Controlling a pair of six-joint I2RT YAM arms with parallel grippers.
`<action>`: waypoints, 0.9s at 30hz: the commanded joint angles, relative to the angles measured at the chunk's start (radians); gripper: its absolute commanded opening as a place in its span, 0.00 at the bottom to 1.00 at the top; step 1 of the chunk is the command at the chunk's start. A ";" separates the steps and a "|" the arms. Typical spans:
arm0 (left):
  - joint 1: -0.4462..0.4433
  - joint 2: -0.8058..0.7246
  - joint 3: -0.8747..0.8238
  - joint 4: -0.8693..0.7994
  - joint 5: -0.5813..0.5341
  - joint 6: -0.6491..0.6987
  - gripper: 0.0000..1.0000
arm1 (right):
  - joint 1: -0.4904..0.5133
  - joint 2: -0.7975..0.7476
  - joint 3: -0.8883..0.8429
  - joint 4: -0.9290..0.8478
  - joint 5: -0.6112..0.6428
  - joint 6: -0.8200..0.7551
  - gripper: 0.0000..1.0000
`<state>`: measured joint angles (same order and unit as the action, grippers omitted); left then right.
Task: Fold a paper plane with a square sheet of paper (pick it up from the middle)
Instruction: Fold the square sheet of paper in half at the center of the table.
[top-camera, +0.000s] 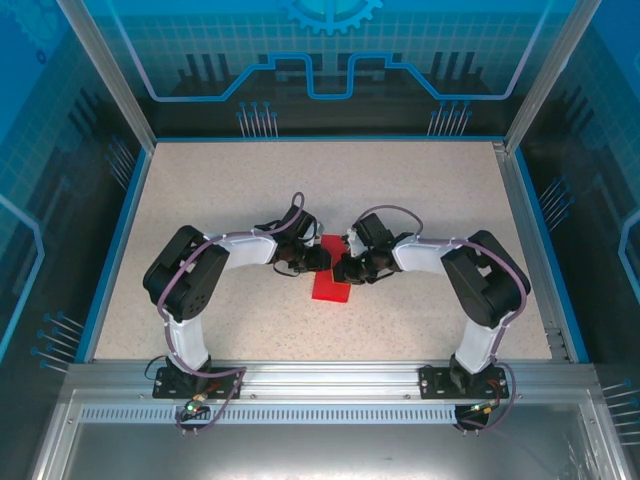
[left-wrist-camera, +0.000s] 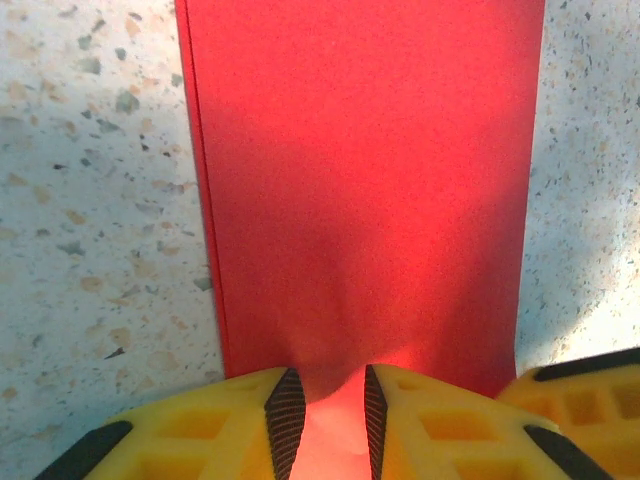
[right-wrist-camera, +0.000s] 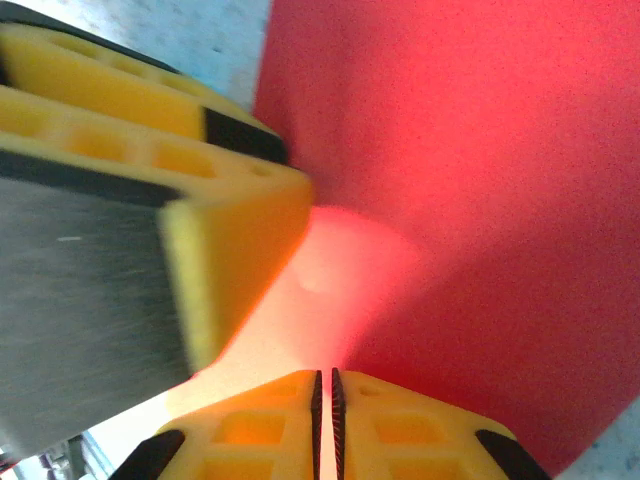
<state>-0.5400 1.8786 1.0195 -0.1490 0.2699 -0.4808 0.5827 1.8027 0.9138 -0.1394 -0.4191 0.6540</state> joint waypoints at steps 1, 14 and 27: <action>0.016 0.114 -0.073 -0.181 -0.128 0.048 0.31 | 0.009 0.028 0.003 -0.009 0.023 -0.006 0.14; 0.038 0.116 -0.081 -0.185 -0.127 0.060 0.31 | 0.009 0.023 -0.049 -0.101 -0.026 -0.090 0.14; 0.055 0.109 -0.070 -0.218 -0.133 0.081 0.31 | 0.012 -0.089 -0.191 -0.146 -0.031 -0.154 0.14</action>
<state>-0.5247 1.8812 1.0187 -0.1524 0.3046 -0.4423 0.5823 1.7203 0.7788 -0.1150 -0.4385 0.5289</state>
